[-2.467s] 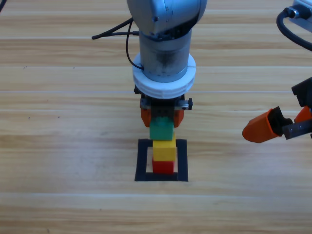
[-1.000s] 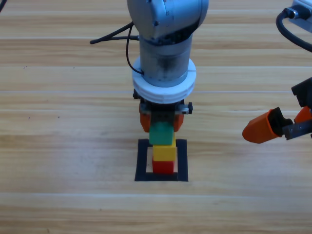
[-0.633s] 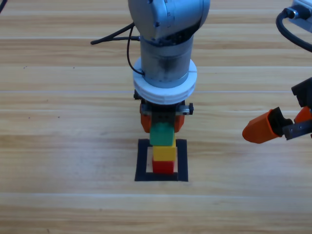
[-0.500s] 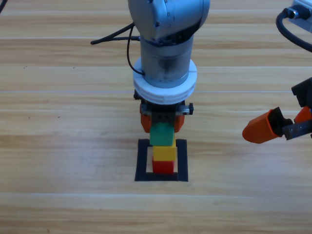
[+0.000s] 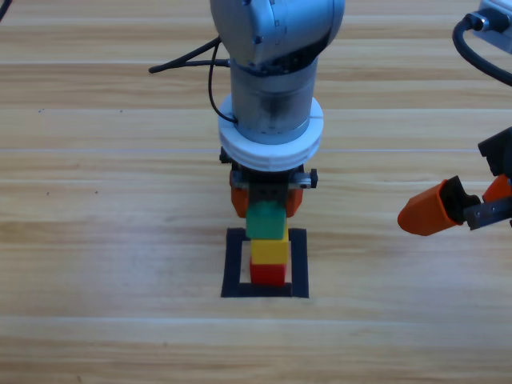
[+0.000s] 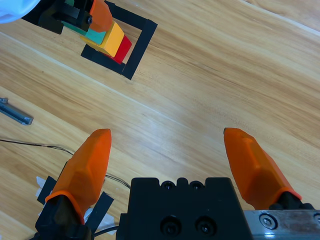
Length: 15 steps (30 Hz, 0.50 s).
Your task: Stack the blocks in the rectangular block: red at the bottom, yellow in the middle, green on top
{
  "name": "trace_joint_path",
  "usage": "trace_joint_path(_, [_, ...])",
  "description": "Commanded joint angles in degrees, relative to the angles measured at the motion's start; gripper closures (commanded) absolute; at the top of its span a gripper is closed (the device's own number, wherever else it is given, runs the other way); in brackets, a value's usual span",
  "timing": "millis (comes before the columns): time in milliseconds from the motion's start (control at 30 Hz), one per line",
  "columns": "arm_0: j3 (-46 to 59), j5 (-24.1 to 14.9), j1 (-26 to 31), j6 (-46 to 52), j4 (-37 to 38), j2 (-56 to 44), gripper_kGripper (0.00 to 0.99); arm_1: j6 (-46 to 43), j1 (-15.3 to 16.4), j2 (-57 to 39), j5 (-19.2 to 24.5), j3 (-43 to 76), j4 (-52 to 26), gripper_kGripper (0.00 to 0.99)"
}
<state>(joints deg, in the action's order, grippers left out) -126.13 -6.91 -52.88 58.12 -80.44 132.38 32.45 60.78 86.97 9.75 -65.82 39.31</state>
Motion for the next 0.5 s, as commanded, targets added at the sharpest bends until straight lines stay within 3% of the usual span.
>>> trace_joint_path(33, [-0.8,0.5,-1.0,0.5,-0.1,1.8,0.988,-0.8,-1.7,1.7,0.1,1.0,0.0,0.001])
trace_joint_path(500, [-1.1,0.5,-1.6,0.9,0.1,2.4,0.988,-1.1,-1.8,1.7,0.1,0.9,0.0,0.001])
